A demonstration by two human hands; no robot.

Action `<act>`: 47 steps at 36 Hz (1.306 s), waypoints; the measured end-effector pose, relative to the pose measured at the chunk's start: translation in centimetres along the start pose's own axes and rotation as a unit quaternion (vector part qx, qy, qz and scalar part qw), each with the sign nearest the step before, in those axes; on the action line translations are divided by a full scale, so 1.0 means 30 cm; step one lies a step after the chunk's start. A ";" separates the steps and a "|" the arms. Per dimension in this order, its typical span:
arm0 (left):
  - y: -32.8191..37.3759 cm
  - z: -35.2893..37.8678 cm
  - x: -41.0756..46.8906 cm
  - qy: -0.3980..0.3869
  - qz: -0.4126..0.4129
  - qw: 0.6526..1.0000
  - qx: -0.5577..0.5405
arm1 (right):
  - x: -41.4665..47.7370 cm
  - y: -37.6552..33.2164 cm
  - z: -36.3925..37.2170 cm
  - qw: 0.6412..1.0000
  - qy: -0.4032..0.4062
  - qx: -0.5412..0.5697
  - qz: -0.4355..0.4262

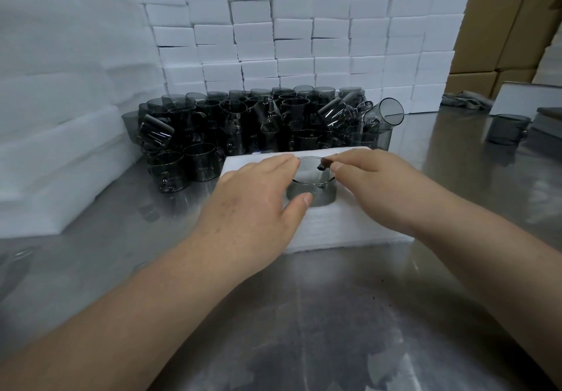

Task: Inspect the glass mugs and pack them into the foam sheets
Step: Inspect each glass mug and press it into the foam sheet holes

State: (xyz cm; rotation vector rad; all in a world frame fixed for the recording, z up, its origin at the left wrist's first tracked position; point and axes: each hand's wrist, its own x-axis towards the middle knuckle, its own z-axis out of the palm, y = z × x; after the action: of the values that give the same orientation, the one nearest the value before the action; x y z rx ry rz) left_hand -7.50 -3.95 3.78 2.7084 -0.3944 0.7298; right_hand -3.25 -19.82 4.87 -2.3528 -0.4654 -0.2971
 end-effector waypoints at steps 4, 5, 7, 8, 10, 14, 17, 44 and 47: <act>-0.006 0.004 -0.001 -0.004 -0.002 1.000 0.006 | -0.002 0.002 0.000 0.999 -0.016 -0.029 0.010; -0.007 0.005 -0.001 -0.008 -0.002 1.000 0.008 | -0.001 0.002 0.001 0.999 -0.022 -0.041 0.013; -0.009 0.007 -0.001 -0.014 -0.003 1.000 0.010 | -0.002 -0.001 0.002 0.998 -0.028 -0.056 0.018; -0.010 0.007 -0.001 -0.015 -0.002 1.000 0.011 | -0.003 -0.003 0.002 0.998 -0.028 -0.058 0.019; -0.012 0.008 0.000 -0.012 0.003 1.000 0.013 | -0.005 -0.006 0.001 0.998 -0.029 -0.060 0.021; -0.011 0.011 -0.001 -0.006 0.009 1.000 0.016 | -0.006 -0.008 0.002 0.997 -0.029 -0.067 0.020; -0.009 0.008 0.001 -0.005 0.019 1.000 0.019 | -0.008 -0.004 0.005 0.998 -0.019 -0.059 0.015; -0.024 0.015 0.008 -0.070 0.029 0.994 0.077 | -0.023 -0.018 0.006 0.992 -0.024 -0.127 0.006; -0.025 0.014 0.012 -0.078 0.032 0.993 0.082 | -0.024 -0.020 0.008 0.989 -0.028 -0.142 0.011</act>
State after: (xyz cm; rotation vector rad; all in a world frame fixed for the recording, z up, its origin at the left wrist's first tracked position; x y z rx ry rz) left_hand -6.75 -3.47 3.46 2.9320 -0.4801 0.5919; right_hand -4.12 -19.44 4.82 -2.6486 -0.4479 -0.3036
